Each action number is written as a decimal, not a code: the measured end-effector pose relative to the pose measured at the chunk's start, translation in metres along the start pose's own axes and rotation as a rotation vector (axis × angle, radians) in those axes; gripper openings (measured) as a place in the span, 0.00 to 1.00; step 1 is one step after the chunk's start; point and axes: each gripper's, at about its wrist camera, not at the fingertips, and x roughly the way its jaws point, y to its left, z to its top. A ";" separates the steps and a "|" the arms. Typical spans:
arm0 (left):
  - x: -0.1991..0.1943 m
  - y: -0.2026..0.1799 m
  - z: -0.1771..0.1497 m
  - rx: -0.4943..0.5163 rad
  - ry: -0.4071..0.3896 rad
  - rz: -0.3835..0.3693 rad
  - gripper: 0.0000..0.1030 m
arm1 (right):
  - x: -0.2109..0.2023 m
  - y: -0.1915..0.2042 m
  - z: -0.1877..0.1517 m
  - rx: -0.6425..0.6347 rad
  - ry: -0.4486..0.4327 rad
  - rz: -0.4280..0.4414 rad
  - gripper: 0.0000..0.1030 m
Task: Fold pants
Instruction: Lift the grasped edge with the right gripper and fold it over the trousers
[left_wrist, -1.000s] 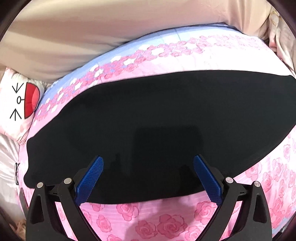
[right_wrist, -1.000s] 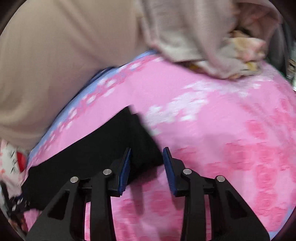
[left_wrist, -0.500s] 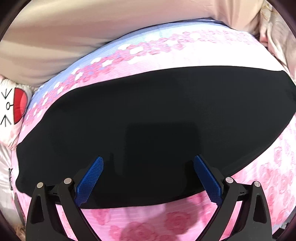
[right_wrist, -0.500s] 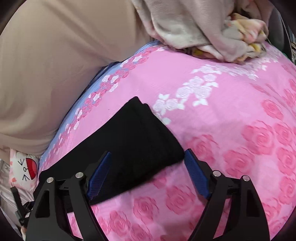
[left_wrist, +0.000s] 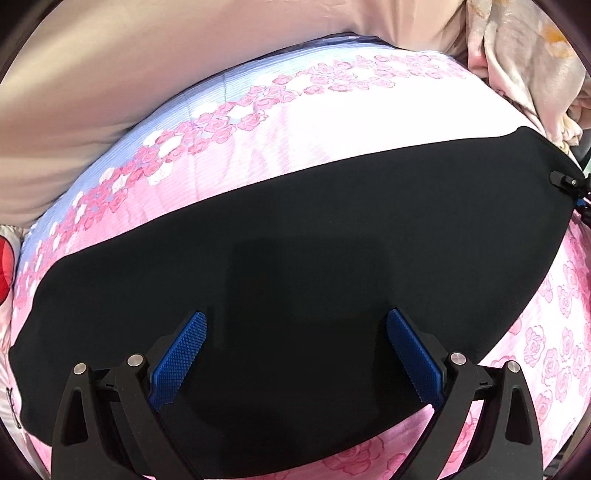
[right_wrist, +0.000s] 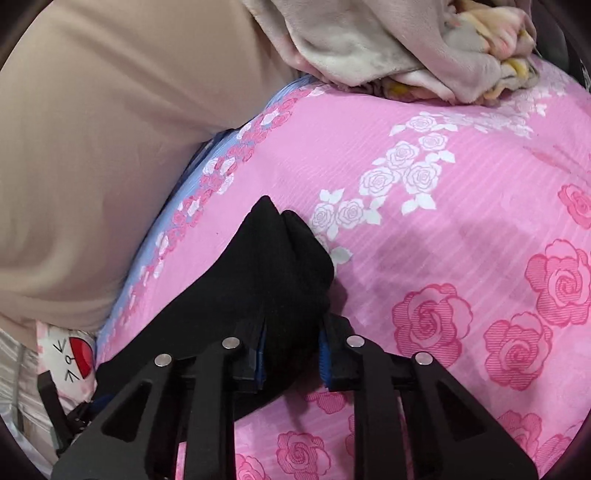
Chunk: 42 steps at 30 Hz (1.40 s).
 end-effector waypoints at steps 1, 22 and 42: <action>0.001 0.001 0.000 -0.005 0.004 -0.010 0.94 | 0.000 0.001 0.000 0.002 0.002 0.003 0.25; 0.012 0.027 -0.010 -0.075 -0.025 -0.073 0.95 | -0.038 0.169 -0.024 -0.274 -0.060 0.179 0.19; -0.014 0.169 -0.072 -0.201 -0.063 -0.056 0.94 | 0.084 0.375 -0.183 -0.609 0.282 0.327 0.19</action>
